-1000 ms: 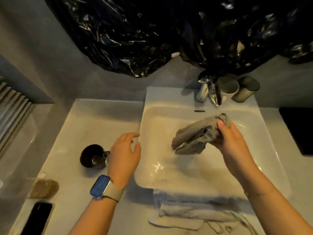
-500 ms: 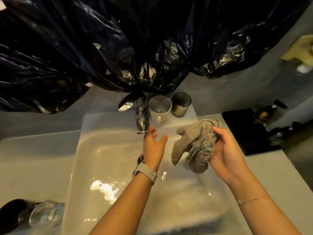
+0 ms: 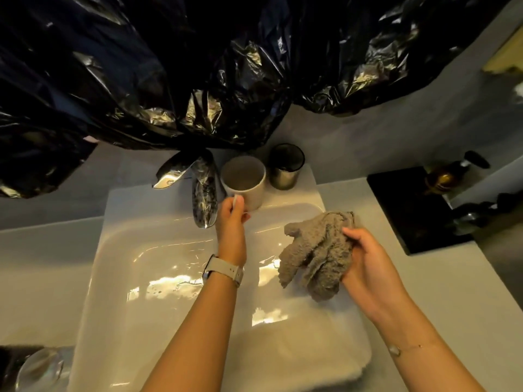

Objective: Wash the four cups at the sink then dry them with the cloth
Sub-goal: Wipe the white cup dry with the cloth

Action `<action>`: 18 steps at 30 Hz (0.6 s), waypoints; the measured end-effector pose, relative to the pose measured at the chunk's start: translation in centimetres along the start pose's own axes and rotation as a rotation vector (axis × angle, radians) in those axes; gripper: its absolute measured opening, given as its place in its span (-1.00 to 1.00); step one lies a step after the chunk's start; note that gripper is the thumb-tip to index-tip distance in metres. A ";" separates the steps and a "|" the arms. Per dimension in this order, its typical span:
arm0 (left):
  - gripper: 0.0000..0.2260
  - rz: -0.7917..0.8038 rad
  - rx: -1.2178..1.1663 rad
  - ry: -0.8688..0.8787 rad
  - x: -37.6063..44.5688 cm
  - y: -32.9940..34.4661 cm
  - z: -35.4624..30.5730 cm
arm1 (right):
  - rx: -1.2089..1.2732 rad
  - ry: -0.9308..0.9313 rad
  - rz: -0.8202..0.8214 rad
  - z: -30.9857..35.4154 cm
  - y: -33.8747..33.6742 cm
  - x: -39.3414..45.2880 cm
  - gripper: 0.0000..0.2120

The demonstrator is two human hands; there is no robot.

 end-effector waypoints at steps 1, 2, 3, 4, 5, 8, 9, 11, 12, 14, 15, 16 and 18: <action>-0.70 -0.015 -0.045 -0.013 -0.4 -0.3 -0.2 | -0.007 -0.001 -0.003 -0.1 -0.1 -0.2 -0.71; -0.68 -0.036 -0.092 -0.020 -0.9 -0.7 -0.5 | -0.007 -0.002 -0.007 -0.2 -0.1 -0.4 -0.71; -0.66 -0.055 -0.134 -0.027 -1.5 -1.2 -0.8 | -0.001 -0.004 -0.012 -0.4 -0.2 -0.6 -0.71; -0.65 -0.052 -0.166 -0.032 -2.4 -1.6 -1.2 | 0.007 -0.009 -0.019 -0.5 -0.3 -1.0 -0.72; -0.66 -0.022 -0.166 -0.027 -3.6 -2.0 -1.6 | 0.018 -0.018 -0.029 -0.6 -0.5 -1.4 -0.73; -0.67 0.141 0.009 0.067 -7.9 -4.0 -2.3 | 0.051 -0.046 -0.035 -1.0 -0.8 -2.8 -0.73; -0.67 0.213 0.103 0.154 -9.1 -4.7 -2.7 | 0.060 -0.056 -0.035 -1.3 -1.0 -3.3 -0.73; -0.73 0.362 0.316 0.396 -10.9 -5.8 -3.9 | 0.086 -0.069 -0.038 -1.8 -1.3 -4.3 -0.74; -0.73 0.439 0.425 0.512 -11.5 -5.9 -4.6 | 0.099 -0.076 -0.041 -2.1 -1.4 -4.8 -0.75; -0.73 0.565 0.626 0.671 -12.0 -5.8 -5.9 | 0.123 -0.076 -0.040 -2.9 -1.7 -5.5 -0.73; -0.72 0.618 0.729 0.717 -12.1 -5.5 -6.7 | 0.137 -0.070 -0.044 -3.3 -1.8 -5.8 -0.69; -0.73 0.664 0.842 0.750 -12.1 -5.4 -7.1 | 0.154 -0.064 -0.047 -3.7 -1.9 -6.1 -0.64; -0.76 0.740 1.061 0.793 -12.0 -4.8 -8.0 | 0.179 -0.064 -0.042 -4.2 -1.7 -6.7 -0.59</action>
Point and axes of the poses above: each hand's wrist, its own x-axis towards the middle knuckle, its own y-axis out of the palm, z = x × y, the point moved 5 cm from there along x, towards the middle knuckle, and after that the axes turned 10 degrees about y, right-handed, at the moved point
